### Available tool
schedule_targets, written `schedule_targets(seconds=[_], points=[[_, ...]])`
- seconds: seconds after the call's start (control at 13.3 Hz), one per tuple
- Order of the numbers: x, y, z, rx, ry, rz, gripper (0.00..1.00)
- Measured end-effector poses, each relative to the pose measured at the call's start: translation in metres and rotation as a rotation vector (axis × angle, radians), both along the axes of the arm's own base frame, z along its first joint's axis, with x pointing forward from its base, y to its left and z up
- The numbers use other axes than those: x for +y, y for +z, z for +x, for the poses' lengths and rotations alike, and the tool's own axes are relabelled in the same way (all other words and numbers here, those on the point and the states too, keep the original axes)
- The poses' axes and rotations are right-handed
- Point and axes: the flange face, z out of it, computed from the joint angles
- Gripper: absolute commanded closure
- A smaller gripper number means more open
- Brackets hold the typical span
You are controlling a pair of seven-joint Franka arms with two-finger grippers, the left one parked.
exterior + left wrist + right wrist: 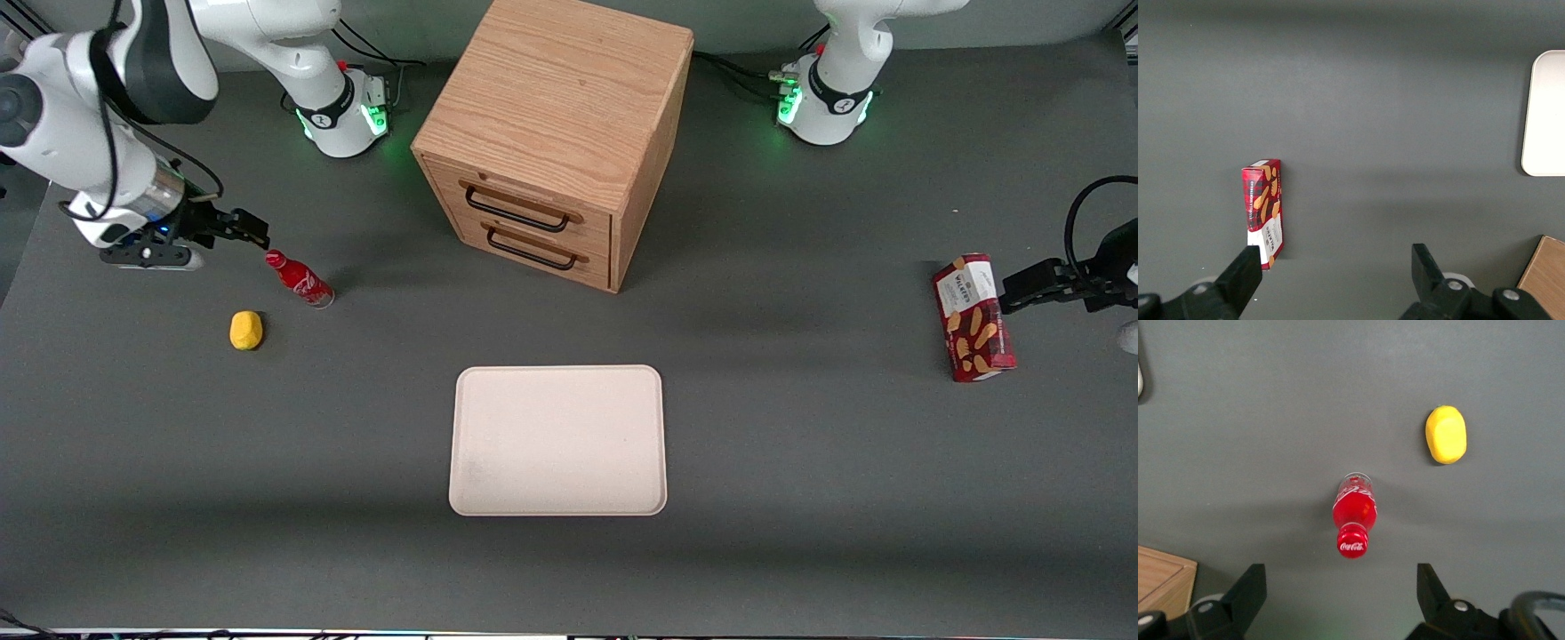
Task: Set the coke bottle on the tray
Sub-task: 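Lower the open right gripper around the bottle's cap end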
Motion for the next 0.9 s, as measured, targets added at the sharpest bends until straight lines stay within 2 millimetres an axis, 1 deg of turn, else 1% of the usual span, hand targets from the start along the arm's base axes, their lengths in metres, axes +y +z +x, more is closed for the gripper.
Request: schedule_targets(seconds=[0.3, 0.45, 0.75, 0.9], points=[[0.003, -0.045, -0.009, -0.013, 0.004, -0.001, 0.00], [0.005, -0.061, -0.014, -0.019, 0.008, -0.002, 0.00], [0.006, -0.074, -0.012, -0.026, 0.009, -0.003, 0.00], [0.005, -0.078, -0.011, -0.026, 0.008, -0.004, 0.04]])
